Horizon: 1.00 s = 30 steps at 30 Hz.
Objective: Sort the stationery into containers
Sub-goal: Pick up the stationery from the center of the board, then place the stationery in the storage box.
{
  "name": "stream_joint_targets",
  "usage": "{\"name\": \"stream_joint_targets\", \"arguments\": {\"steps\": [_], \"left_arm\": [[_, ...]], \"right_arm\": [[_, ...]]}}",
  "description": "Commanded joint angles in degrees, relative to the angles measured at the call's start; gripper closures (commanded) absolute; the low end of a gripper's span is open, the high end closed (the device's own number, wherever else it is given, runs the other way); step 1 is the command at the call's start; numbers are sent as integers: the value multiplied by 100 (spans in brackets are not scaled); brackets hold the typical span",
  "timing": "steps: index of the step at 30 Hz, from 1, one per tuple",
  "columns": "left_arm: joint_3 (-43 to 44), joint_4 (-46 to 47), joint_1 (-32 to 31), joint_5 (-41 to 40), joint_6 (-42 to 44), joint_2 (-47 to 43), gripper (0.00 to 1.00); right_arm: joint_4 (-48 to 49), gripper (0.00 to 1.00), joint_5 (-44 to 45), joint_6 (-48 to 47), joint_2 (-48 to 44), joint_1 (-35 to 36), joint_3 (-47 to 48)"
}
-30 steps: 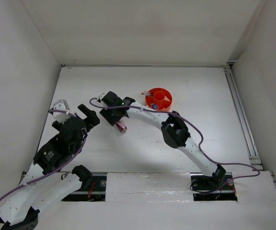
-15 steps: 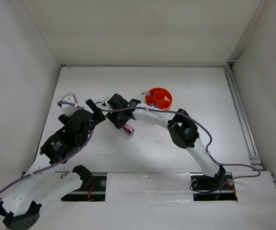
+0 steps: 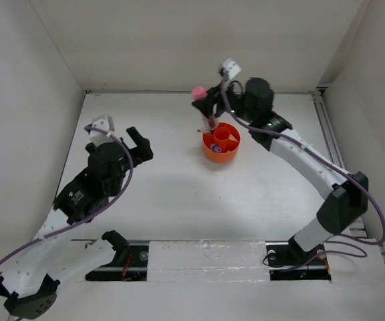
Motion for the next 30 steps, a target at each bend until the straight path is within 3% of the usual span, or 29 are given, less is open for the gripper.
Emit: {"name": "stream_joint_targets", "arguments": {"steps": [1, 6, 7, 9, 10, 12, 16, 20, 30], "left_arm": [[491, 542, 20, 1022, 616, 897, 1], [889, 814, 20, 2383, 968, 1674, 1], [889, 884, 20, 2578, 1020, 1674, 1], [732, 1165, 475, 3323, 1074, 1736, 1], [618, 1296, 712, 4232, 1074, 1736, 1], [292, 1490, 1275, 4776, 951, 1867, 1], [230, 1124, 1329, 3717, 784, 2131, 1], [168, 1069, 1329, 3319, 722, 2131, 1], [63, 1069, 1329, 3213, 775, 1876, 1]], "right_arm": [[2541, 100, -922, 150, -345, -728, -925], [3868, 100, -1792, 517, -162, -1432, -1331], [4698, 100, -2011, 641, -161, -1598, -1481], [5511, 100, -2197, 1044, 23, -1757, -1842], [6115, 100, -2285, 1159, 111, -1819, -1903], [6550, 100, -2470, 1353, 356, -1933, -1966], [7105, 100, -2470, 1477, 498, -1934, -2290], [7597, 100, -2470, 1530, 700, -1934, -2449], [8643, 100, -2540, 1994, 1473, -1881, -2669]]}}
